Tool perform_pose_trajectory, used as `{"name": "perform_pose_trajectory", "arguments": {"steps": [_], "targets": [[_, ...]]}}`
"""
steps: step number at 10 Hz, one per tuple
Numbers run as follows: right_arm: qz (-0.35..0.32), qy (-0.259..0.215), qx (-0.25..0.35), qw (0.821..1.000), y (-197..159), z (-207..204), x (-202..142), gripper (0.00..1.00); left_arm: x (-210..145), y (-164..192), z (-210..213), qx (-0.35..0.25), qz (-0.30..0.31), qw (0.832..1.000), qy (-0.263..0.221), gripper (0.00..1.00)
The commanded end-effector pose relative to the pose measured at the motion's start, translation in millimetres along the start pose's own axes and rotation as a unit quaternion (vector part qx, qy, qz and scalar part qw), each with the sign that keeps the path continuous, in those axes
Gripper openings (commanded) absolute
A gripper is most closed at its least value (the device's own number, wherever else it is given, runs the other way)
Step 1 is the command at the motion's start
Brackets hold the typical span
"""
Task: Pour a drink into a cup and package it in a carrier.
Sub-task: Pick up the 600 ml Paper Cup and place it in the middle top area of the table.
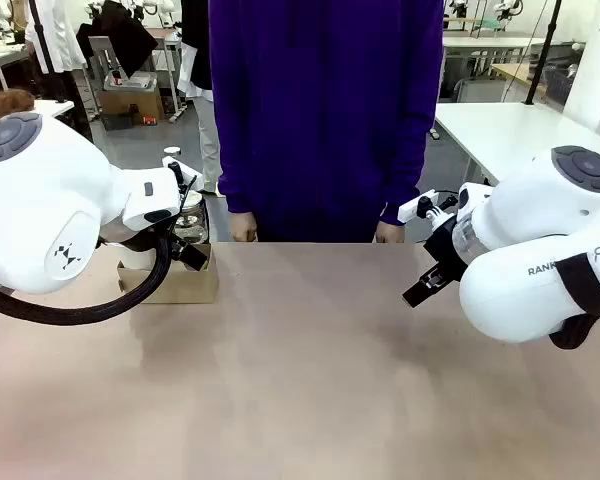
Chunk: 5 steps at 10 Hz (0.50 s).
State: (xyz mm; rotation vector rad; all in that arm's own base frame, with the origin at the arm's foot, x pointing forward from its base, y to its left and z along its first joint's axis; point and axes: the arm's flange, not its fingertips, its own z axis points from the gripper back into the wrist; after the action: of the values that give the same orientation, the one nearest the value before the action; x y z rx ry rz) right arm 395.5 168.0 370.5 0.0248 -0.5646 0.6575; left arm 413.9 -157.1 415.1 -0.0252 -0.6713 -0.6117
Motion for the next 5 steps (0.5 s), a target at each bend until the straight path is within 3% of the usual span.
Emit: {"name": "perform_pose_trajectory", "arguments": {"steps": [1, 5], "targets": [[0.0, 0.0, 0.0, 1.0, 0.0, 0.1, 0.0, 1.0, 7.3, 2.0, 7.6, 0.003, 0.0, 1.0, -0.012, 1.0], [0.0, 0.0, 0.0, 1.0, 0.0, 0.1, 0.0, 1.0, 7.3, 2.0, 7.6, 0.003, 0.0, 1.0, -0.012, 1.0]]}}
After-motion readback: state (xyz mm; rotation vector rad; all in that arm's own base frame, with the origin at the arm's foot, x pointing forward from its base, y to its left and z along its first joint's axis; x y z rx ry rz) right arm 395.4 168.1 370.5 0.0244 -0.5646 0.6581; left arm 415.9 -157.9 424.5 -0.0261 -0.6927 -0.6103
